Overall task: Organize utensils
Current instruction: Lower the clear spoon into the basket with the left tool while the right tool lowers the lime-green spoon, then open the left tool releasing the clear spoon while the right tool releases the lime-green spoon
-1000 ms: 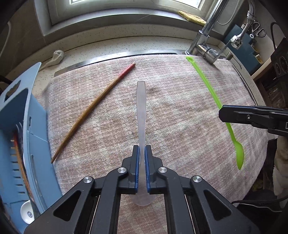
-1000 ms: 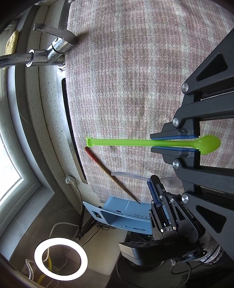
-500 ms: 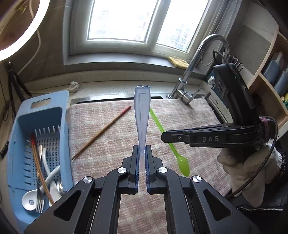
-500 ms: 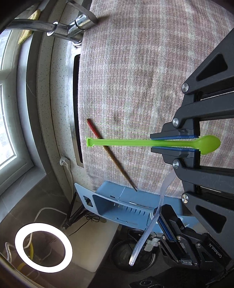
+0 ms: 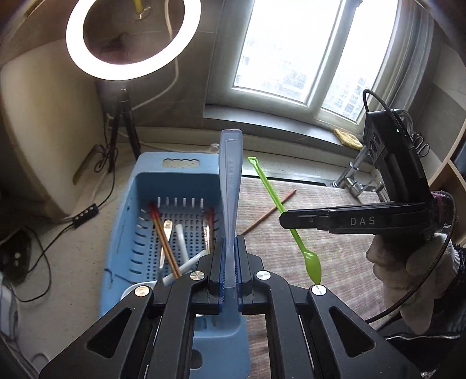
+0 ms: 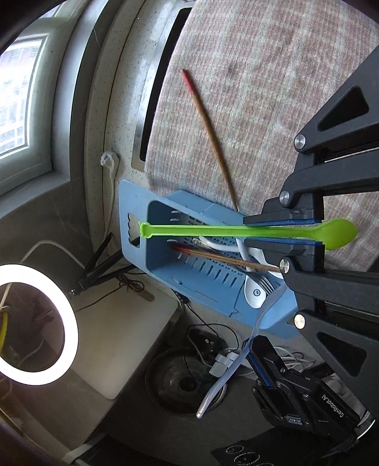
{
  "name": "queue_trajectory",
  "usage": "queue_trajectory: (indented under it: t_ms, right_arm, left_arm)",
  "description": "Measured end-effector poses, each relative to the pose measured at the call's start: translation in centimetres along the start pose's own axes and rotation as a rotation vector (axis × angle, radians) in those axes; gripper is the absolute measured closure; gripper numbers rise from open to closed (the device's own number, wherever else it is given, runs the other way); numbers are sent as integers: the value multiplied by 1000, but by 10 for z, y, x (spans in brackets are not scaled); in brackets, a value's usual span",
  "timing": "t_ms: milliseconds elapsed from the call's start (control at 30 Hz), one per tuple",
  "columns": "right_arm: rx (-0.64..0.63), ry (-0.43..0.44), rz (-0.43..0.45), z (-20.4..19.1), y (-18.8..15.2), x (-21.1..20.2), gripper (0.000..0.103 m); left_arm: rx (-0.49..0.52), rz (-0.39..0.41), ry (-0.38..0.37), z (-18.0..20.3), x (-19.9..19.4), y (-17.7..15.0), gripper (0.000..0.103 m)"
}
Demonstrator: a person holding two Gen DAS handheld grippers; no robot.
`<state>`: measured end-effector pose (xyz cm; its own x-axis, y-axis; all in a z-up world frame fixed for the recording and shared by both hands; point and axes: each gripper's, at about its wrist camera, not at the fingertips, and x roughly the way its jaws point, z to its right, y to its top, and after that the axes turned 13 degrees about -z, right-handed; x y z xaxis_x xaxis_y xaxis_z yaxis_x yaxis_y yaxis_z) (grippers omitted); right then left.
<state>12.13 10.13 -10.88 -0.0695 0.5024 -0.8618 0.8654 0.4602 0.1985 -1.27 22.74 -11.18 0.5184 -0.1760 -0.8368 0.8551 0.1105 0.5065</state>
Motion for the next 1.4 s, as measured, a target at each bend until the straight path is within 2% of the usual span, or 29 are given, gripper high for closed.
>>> queue_trajectory:
  t_ms: [167, 433, 533, 667, 700, 767, 1067, 1100, 1167, 1300, 1367, 1400]
  right_arm:
    - [-11, 20, -22, -21, 13, 20, 97]
    - [34, 55, -71, -31, 31, 52, 97]
    - [36, 49, -75, -33, 34, 60, 96]
    - [60, 44, -66, -31, 36, 65, 93]
    - [66, 48, -66, -30, 36, 65, 88]
    - [81, 49, -53, -28, 36, 64, 82]
    - [149, 72, 13, -10, 31, 44, 82]
    - [156, 68, 18, -8, 30, 42, 82]
    - [167, 54, 28, -2, 26, 38, 82]
    - [177, 7, 69, 5, 19, 30, 82]
    - [175, -21, 93, 8, 16, 25, 80]
    - [174, -38, 105, 10, 15, 23, 75]
  left_arm:
    - [-30, -30, 35, -22, 4, -7, 98]
    - [-70, -79, -6, -47, 22, -13, 98]
    - [-68, -95, 1, -53, 30, -11, 98]
    - [-59, -110, 6, -57, 38, -8, 98]
    - [-56, -114, 5, -58, 39, -7, 98]
    - [-60, -120, 19, -61, 43, -5, 83]
    - [-64, -94, 4, -64, 40, -4, 82]
    - [-61, -87, 6, -62, 38, -4, 80]
    - [-59, -77, 22, -59, 37, -6, 69]
    - [-36, -53, 51, -50, 32, -9, 69]
    - [-27, -43, 61, -48, 30, -9, 61]
    - [-24, -34, 69, -47, 29, -9, 59]
